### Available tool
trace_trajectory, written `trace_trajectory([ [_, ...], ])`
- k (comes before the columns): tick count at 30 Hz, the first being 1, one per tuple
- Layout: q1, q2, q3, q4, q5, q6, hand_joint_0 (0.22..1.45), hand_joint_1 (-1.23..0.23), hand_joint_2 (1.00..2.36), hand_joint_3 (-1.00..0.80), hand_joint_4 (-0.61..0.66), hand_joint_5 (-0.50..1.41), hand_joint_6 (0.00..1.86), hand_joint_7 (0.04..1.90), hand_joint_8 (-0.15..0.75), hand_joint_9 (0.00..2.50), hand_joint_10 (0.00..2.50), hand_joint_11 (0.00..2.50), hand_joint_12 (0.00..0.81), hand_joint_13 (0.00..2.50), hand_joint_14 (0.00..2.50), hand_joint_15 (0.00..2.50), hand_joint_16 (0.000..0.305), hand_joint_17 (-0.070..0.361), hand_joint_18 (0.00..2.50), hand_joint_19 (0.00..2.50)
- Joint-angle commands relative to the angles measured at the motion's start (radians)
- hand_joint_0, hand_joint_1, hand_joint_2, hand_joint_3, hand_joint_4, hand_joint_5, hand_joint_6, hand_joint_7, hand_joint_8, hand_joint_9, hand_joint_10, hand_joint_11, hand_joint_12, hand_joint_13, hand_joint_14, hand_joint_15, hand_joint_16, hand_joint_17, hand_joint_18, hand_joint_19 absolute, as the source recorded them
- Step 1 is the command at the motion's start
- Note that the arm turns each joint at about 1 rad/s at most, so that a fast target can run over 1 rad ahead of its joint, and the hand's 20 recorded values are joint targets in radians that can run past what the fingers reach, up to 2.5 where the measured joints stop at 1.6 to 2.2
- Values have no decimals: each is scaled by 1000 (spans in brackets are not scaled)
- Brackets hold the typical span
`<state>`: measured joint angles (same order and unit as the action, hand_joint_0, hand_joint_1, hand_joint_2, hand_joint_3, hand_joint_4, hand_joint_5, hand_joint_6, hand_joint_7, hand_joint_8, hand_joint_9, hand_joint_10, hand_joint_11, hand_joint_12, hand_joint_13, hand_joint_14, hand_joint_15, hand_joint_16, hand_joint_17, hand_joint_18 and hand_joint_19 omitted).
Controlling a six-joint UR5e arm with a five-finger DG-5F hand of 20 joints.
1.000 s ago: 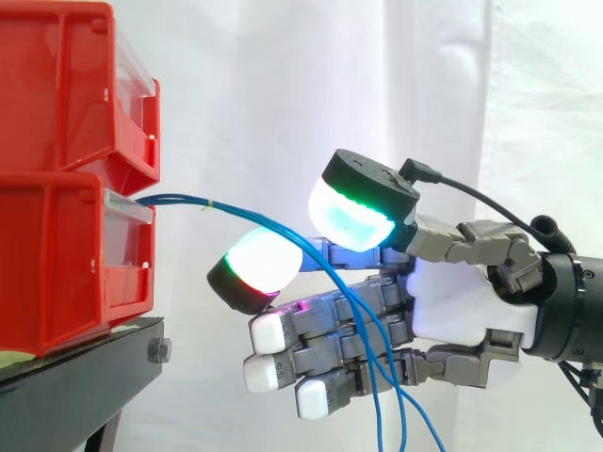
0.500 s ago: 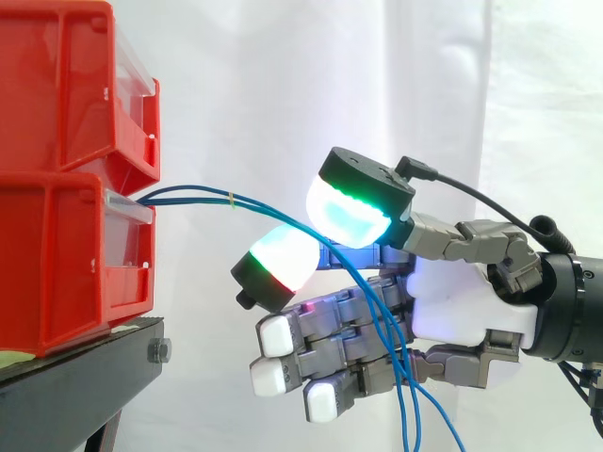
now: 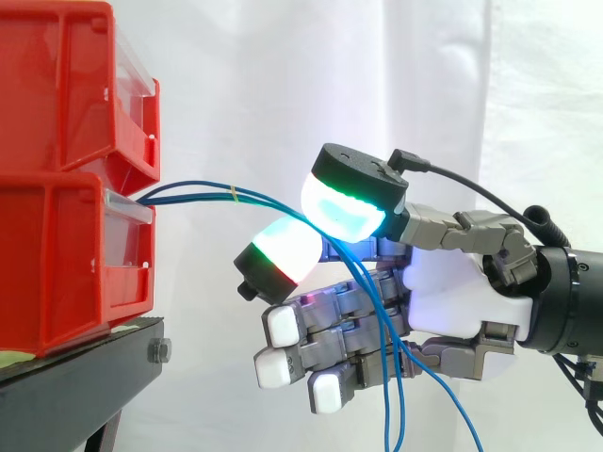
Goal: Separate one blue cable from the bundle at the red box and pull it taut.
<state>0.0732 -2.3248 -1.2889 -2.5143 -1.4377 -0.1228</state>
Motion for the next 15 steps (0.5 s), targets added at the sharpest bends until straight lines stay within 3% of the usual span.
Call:
trace_trajectory([
  [1, -1, 1, 2, -1, 0, 0, 646, -701, 1027, -165, 174, -213, 742, 1234, 305, 749, 15, 703, 345, 765, 14, 411, 49, 110, 774, 702],
  [15, -3, 1, 0, -6, 0, 0, 732, -834, 1001, -490, 224, -227, 823, 1216, 311, 795, 19, 775, 343, 825, 15, 401, 51, 114, 909, 652],
])
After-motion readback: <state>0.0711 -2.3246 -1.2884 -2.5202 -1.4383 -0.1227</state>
